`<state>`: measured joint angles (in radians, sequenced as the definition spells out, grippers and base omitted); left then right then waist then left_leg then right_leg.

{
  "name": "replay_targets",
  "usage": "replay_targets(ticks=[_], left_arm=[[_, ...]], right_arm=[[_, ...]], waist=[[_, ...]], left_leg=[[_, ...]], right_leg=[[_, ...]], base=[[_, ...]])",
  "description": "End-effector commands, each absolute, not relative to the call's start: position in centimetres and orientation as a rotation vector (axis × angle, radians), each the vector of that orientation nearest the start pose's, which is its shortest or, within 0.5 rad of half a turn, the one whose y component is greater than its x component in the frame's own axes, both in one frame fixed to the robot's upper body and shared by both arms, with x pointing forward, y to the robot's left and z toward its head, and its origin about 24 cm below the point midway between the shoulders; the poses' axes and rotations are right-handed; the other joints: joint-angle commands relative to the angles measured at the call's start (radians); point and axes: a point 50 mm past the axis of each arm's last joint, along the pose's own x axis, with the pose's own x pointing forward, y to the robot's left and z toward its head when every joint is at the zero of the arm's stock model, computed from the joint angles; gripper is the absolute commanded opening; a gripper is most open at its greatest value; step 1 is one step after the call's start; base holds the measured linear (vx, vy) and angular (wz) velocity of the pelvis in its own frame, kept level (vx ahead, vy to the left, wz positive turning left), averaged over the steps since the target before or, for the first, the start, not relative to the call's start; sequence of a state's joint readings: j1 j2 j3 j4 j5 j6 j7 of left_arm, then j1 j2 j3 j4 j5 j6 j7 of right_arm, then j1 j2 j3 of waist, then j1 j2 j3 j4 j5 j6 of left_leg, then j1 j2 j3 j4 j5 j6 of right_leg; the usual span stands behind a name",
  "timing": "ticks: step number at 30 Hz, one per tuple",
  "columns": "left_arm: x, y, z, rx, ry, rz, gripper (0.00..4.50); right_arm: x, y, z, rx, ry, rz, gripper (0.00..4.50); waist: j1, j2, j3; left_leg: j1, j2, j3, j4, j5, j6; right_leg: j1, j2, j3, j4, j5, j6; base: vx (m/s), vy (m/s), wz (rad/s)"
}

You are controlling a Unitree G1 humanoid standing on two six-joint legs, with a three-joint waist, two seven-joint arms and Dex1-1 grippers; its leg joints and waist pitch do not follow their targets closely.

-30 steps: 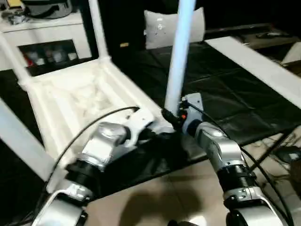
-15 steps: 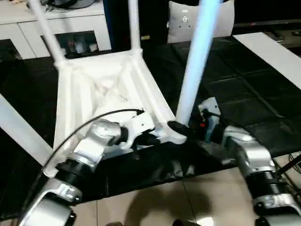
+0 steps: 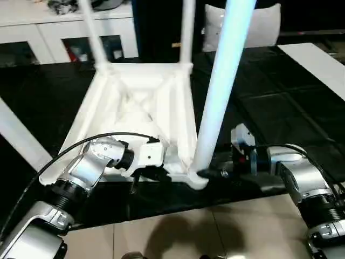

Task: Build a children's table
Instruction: Rotate leg to tighten

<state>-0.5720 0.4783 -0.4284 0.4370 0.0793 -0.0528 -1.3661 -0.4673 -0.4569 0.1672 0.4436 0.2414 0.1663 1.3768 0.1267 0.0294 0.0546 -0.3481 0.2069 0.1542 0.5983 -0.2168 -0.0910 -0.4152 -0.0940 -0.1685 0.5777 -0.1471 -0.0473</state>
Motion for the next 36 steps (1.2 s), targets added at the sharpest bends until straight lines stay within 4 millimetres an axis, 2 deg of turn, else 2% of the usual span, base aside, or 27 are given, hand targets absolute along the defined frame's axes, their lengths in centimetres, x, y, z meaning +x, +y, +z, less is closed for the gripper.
replay_targets(ticks=[1, 3, 4, 7, 11, 14, 17, 20, 22, 27, 29, 32, 33, 34, 35, 36], left_arm=[[28.1, 12.2, 4.8, 0.751, 0.499, -1.776, 0.00], [28.0, 12.0, 4.9, 0.748, 0.490, -1.795, 0.00], [28.0, 12.0, 4.9, 0.749, 0.488, -1.797, 0.00], [27.9, 11.7, 4.9, 0.743, 0.478, -1.809, 0.00], [27.8, 11.6, 4.9, 0.739, 0.473, -1.820, 0.00], [27.8, 11.6, 4.9, 0.736, 0.472, -1.826, 0.00], [27.8, 11.6, 4.9, 0.734, 0.473, -1.823, 0.00], [27.8, 11.7, 4.8, 0.730, 0.478, -1.819, 0.00], [27.7, 11.8, 4.7, 0.724, 0.485, -1.810, 0.00], [27.7, 11.7, 4.6, 0.678, 0.485, -1.781, 0.00], [27.7, 11.2, 4.6, 0.601, 0.467, -1.734, 0.00], [27.7, 10.6, 4.7, 0.534, 0.456, -1.673, 0.00], [27.8, 10.4, 4.7, 0.516, 0.453, -1.650, 0.00], [28.0, 9.7, 4.7, 0.468, 0.438, -1.584, 0.00], [28.0, 9.7, 4.7, 0.468, 0.438, -1.584, 0.00], [28.2, 9.2, 4.6, 0.436, 0.437, -1.538, 0.00]], right_arm=[[29.6, -16.6, 7.2, -0.092, 0.348, 1.466, 4.04], [29.4, -16.5, 7.1, -0.066, 0.368, 1.503, 4.02], [29.4, -16.4, 7.1, -0.061, 0.373, 1.511, 3.76], [29.2, -16.0, 6.8, -0.050, 0.378, 1.538, 3.56], [29.1, -15.9, 6.7, -0.036, 0.381, 1.559, 3.28], [28.8, -15.6, 6.6, -0.007, 0.394, 1.590, 3.16], [28.6, -15.5, 6.5, 0.007, 0.402, 1.610, 2.79], [28.4, -15.5, 6.4, 0.017, 0.408, 1.622, 2.73], [28.1, -15.4, 6.2, 0.026, 0.415, 1.630, 2.35], [27.6, -15.4, 6.0, 0.052, 0.415, 1.632, 2.14], [27.5, -15.1, 5.8, 0.064, 0.387, 1.587, 2.11], [27.6, -14.8, 5.5, 0.068, 0.367, 1.506, 2.09], [28.0, -14.5, 5.2, 0.067, 0.370, 1.450, 2.07], [28.9, -14.0, 4.7, 0.045, 0.363, 1.312, 2.06], [28.9, -14.0, 4.7, 0.045, 0.363, 1.312, 2.05], [29.7, -13.4, 4.5, 0.042, 0.344, 1.199, 2.04]], waist=[[0.000, -0.015, -0.078], [0.003, -0.014, -0.078], [0.004, -0.019, -0.078], [0.012, -0.018, -0.078], [0.012, -0.020, -0.080], [0.013, -0.020, -0.082], [0.014, -0.020, -0.084], [0.015, -0.021, -0.084], [0.015, -0.022, -0.084], [0.016, -0.023, -0.084], [0.016, -0.021, -0.084], [0.012, -0.021, -0.077], [0.007, -0.022, -0.071], [0.001, -0.021, -0.065], [-0.003, -0.022, -0.061], [-0.013, -0.024, -0.062]], left_leg=[[-0.008, 0.032, 0.006, -0.059, -0.046, 0.119], [-0.007, 0.031, 0.007, -0.059, -0.052, 0.116], [-0.006, 0.033, 0.007, -0.060, -0.053, 0.115], [-0.004, 0.034, 0.007, -0.062, -0.062, 0.098], [-0.004, 0.033, 0.006, -0.062, -0.070, 0.087], [-0.005, 0.033, 0.006, -0.061, -0.063, 0.090], [-0.006, 0.034, 0.006, -0.060, -0.053, 0.091], [-0.006, 0.033, 0.006, -0.060, -0.055, 0.089], [-0.005, 0.032, 0.007, -0.060, -0.056, 0.087], [-0.006, 0.033, 0.006, -0.060, -0.057, 0.083], [-0.006, 0.033, 0.006, -0.061, -0.061, 0.079], [-0.002, 0.030, 0.009, -0.066, -0.106, 0.069], [0.003, 0.024, 0.010, -0.067, -0.145, 0.060], [0.011, 0.018, 0.010, -0.065, -0.181, 0.042], [0.016, 0.012, 0.010, -0.062, -0.199, 0.035], [0.018, 0.004, 0.008, -0.057, -0.219, 0.025]], right_leg=[[0.075, -0.067, 0.071, -0.054, -0.269, -0.129], [0.075, -0.068, 0.071, -0.057, -0.284, -0.125], [0.074, -0.068, 0.071, -0.058, -0.290, -0.122], [0.072, -0.068, 0.071, -0.060, -0.307, -0.113], [0.073, -0.067, 0.071, -0.059, -0.302, -0.112], [0.074, -0.066, 0.071, -0.057, -0.283, -0.117], [0.075, -0.067, 0.071, -0.053, -0.263, -0.125], [0.075, -0.067, 0.071, -0.055, -0.272, -0.123], [0.075, -0.066, 0.071, -0.056, -0.281, -0.117], [0.076, -0.067, 0.070, -0.057, -0.294, -0.108], [0.076, -0.068, 0.071, -0.058, -0.299, -0.104], [0.073, -0.067, 0.067, -0.073, -0.376, -0.080], [0.073, -0.065, 0.061, -0.087, -0.455, -0.054], [0.068, -0.066, 0.054, -0.101, -0.540, -0.023], [0.064, -0.065, 0.046, -0.113, -0.591, 0.000], [0.068, -0.065, 0.032, -0.125, -0.648, 0.043]], base=[[0.000, 0.000, 0.00], [0.000, 0.000, 0.00], [0.000, 0.000, 0.00], [0.000, 0.000, 0.00], [0.000, 0.000, 0.00], [0.000, 0.000, 0.00], [0.000, 0.000, 0.00], [0.000, 0.000, 0.00], [0.000, 0.000, 0.00], [0.000, 0.000, 0.00], [0.000, 0.000, 0.00], [0.000, 0.000, 0.00], [0.000, 0.000, 0.00], [0.000, 0.000, 0.00], [0.000, 0.000, 0.00], [0.000, 0.000, 0.00]])
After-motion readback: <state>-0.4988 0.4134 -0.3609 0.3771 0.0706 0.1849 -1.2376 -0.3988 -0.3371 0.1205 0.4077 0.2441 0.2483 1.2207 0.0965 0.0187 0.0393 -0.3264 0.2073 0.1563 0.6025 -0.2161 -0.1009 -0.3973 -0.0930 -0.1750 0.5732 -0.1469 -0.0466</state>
